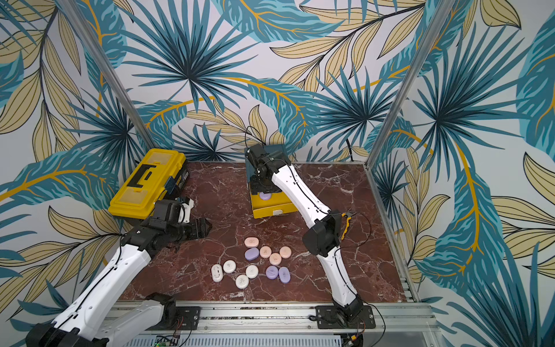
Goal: Put the bluetooth earphones in the drawer according to color
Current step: Place the bluetooth earphone in the drawer, then pick up the Bluetooth earphone from the center of the board.
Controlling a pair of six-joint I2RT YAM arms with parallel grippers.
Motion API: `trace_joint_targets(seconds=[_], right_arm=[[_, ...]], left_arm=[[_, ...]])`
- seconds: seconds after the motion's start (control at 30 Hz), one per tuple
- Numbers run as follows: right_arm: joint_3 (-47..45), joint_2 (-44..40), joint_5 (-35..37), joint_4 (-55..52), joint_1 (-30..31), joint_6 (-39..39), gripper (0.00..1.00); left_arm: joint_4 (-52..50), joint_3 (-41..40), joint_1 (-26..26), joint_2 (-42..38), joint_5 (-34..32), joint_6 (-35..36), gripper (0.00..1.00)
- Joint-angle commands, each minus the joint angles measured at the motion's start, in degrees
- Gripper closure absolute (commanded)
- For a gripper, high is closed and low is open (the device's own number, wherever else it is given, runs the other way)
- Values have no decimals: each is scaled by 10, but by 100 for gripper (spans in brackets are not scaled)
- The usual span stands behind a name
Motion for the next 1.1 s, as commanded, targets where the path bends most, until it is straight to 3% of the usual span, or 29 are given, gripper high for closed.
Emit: trace_joint_targets(seconds=[0.0,0.2,0.37,0.5,0.73,0.9,1.07], right_arm=[[21,-42,5,-11,2,-3,26],[5,-133,42,-9,23,-10,25],[-117,-242,99,-1,58,1,24],[-298,-376,139,57,86,27,23],[-634,-603,134,133,113,109,24],[-774,-659,103,134,124,154,26],[-850,-619,65,148,134,165,25]], left_arm=[[0,-9,5,-10,-6,4,15],[-5,-10,5,-11,-3,3,15],[-11,-12,4,-7,5,2,15],[-13,-15,5,-7,6,3,15],[-12,-17,5,-6,6,5,15],[-12,-14,5,-3,4,7,15],[-13,-13,5,0,3,6,15]])
